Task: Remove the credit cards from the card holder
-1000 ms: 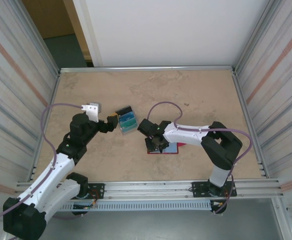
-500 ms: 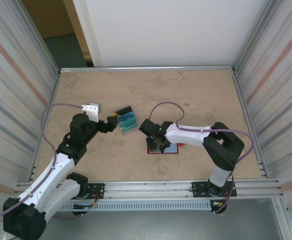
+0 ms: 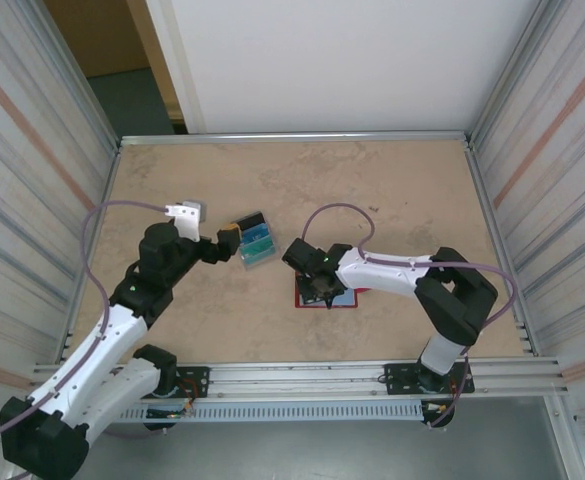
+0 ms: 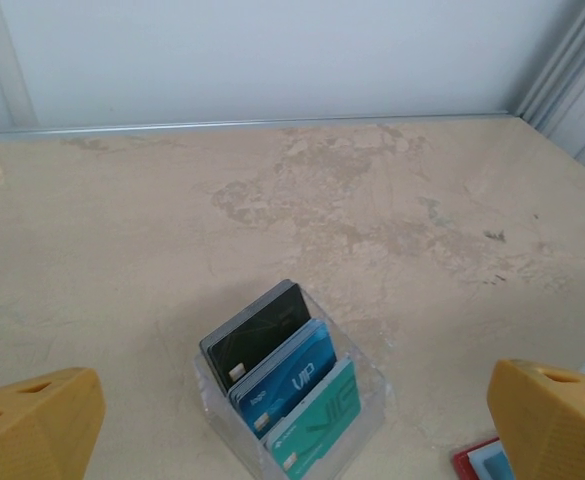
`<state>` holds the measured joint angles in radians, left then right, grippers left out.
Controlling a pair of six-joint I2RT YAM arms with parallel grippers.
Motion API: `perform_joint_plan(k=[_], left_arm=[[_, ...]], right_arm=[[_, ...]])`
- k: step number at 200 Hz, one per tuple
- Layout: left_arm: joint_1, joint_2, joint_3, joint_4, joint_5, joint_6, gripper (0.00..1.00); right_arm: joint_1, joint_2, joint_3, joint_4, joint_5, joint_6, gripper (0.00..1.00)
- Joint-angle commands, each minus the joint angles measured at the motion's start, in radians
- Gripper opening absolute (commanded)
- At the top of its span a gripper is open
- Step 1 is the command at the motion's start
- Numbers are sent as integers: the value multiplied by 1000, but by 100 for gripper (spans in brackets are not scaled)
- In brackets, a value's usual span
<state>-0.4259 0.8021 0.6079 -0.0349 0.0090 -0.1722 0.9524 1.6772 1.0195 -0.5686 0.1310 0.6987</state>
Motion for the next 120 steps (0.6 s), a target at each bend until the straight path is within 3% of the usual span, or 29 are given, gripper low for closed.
perform_joint_plan(k=[1, 56, 120], left_arm=[[-45, -2, 50, -16, -50, 48, 99], [-167, 63, 83, -10, -151, 120, 99], [-278, 136, 105, -16, -255, 156, 99]], right_arm=[[-14, -66, -25, -16, 45, -5, 13], [-54, -145, -99, -14, 67, 25, 14], [-120, -254, -191, -21, 98, 74, 22]])
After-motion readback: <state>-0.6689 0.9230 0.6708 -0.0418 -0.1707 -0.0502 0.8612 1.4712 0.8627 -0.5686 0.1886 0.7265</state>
